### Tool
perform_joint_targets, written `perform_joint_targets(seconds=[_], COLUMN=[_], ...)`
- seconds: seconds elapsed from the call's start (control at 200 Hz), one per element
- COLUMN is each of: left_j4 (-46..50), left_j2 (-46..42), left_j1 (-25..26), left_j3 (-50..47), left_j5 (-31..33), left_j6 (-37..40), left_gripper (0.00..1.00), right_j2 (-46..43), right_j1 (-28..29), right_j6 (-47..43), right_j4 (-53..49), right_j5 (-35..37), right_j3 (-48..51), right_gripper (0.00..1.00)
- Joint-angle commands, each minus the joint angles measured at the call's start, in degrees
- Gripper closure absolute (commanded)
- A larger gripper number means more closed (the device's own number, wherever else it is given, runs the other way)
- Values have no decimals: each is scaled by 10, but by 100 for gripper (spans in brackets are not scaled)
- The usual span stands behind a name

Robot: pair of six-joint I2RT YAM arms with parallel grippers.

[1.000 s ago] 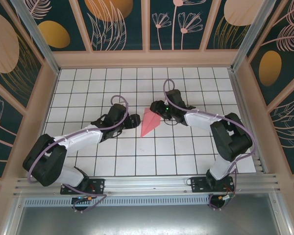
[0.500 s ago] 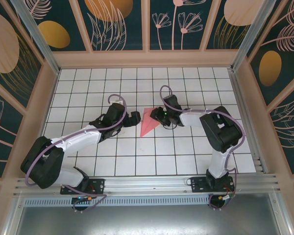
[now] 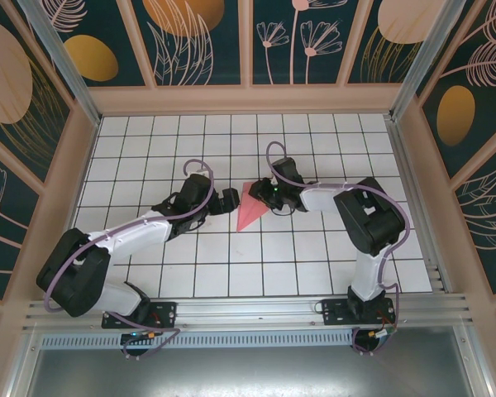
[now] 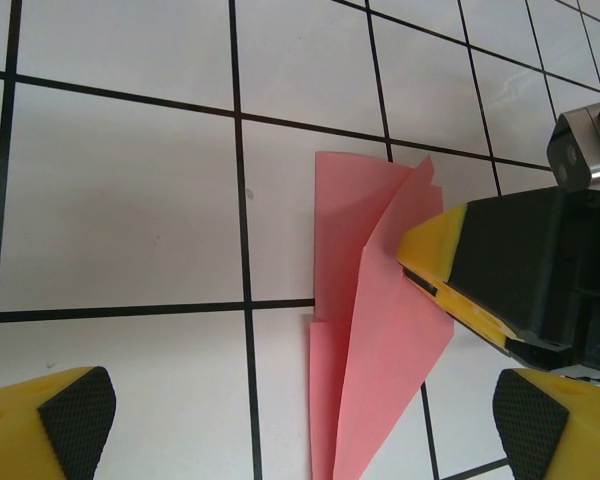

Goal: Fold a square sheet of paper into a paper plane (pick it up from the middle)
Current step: Pick up the paper from the center of the table.

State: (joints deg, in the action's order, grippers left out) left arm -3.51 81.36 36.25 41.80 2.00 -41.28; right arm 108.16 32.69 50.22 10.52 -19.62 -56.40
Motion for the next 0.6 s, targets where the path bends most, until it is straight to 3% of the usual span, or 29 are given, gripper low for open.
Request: perform_joint_targets(seconds=[0.0, 0.325, 0.595], left_j4=[-17, -19, -17], left_j2=[7, 11, 13], left_j1=[-3, -4, -4], left_j3=[-5, -8, -3], left_j5=[-11, -11, -11], left_j6=[-11, -14, -15], left_gripper=[2, 2, 1], right_j2=[9, 6, 19], right_j1=[6, 9, 15], right_j6=[10, 16, 10], right_j4=[-13, -43, -9], right_j5=[-1, 30, -17], right_j3=[-19, -25, -37], right_gripper=[60, 53, 57])
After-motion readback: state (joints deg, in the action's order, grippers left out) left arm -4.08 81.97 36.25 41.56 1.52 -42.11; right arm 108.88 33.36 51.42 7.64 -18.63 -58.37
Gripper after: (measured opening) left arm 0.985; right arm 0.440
